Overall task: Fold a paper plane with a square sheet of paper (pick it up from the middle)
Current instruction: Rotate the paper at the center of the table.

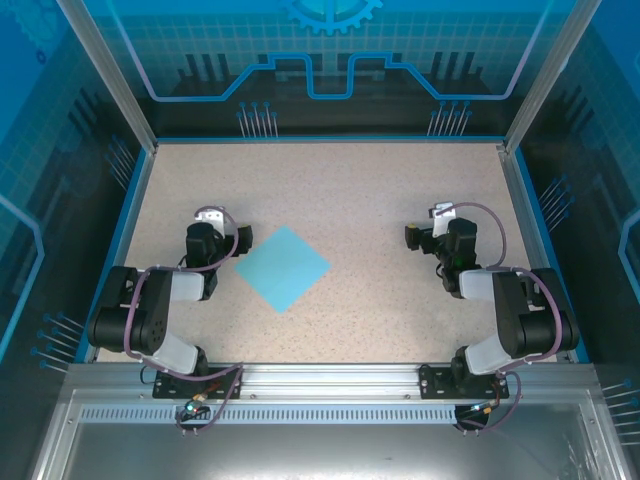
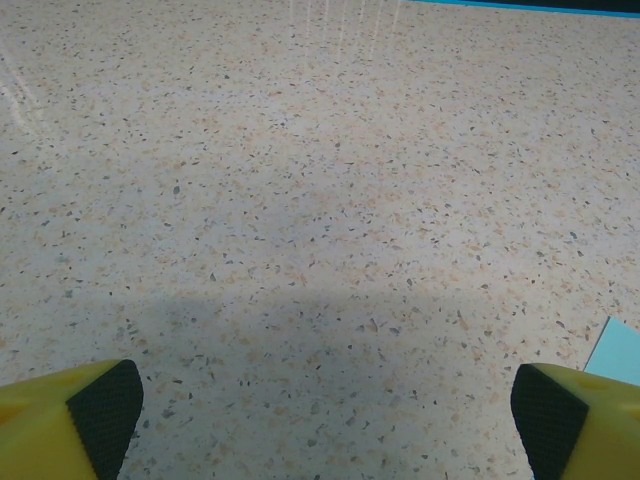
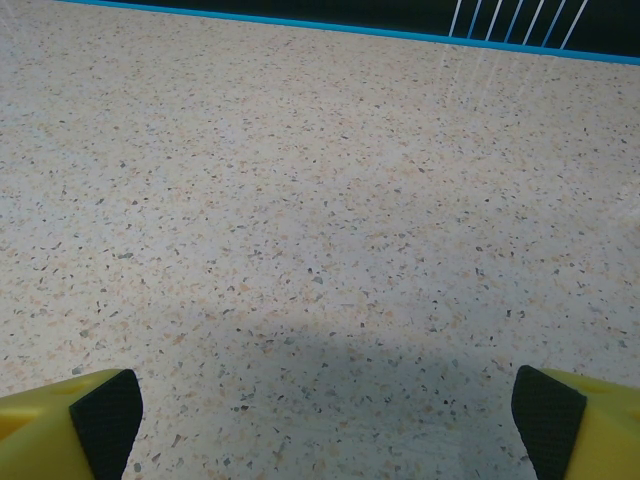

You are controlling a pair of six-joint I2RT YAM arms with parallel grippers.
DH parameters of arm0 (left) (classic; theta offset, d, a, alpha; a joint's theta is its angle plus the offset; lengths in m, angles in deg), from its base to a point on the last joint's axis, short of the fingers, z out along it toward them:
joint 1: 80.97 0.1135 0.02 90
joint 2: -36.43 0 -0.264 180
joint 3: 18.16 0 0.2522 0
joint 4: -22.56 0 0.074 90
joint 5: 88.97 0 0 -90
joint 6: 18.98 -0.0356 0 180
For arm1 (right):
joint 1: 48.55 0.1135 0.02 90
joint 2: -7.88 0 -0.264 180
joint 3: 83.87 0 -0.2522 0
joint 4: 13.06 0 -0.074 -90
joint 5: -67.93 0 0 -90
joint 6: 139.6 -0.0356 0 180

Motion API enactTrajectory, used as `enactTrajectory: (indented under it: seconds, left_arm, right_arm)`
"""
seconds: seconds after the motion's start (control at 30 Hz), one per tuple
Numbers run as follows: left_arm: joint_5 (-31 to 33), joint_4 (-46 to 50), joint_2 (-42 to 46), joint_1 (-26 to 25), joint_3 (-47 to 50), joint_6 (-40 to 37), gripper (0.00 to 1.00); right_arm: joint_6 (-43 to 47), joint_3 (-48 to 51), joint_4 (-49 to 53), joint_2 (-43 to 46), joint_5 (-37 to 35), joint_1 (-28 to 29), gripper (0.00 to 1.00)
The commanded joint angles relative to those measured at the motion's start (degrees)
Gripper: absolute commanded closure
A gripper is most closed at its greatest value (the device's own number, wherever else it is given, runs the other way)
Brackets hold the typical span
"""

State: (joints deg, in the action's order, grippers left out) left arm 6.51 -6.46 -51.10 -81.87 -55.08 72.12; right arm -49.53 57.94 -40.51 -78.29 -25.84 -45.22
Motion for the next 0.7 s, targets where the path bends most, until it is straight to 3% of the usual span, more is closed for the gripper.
enactTrajectory:
  seconds: [0.0, 0.2, 0.47, 0.67]
  left_arm:
    - [-0.2, -0.2, 2.3, 0.5, -1.3, -0.4, 0.01]
    - [3.6, 23.6, 12.5, 0.1, -9.7, 4.3, 0.01]
    - [-0.1, 59.0, 16.2, -2.6, -25.6, 16.7, 0.01]
    - [-3.0, 71.7, 17.2, -6.5, -30.3, 22.7, 0.01]
  right_arm:
    - [0.5, -0.3, -1.6, 0.3, 0.9, 0.0, 0.01]
    - [1.4, -3.6, 11.6, 10.8, 2.4, 0.3, 0.01]
    - [-1.5, -11.1, 34.1, 21.8, 12.3, 2.4, 0.01]
    - [-3.4, -15.3, 42.4, 25.1, 20.4, 6.1, 0.01]
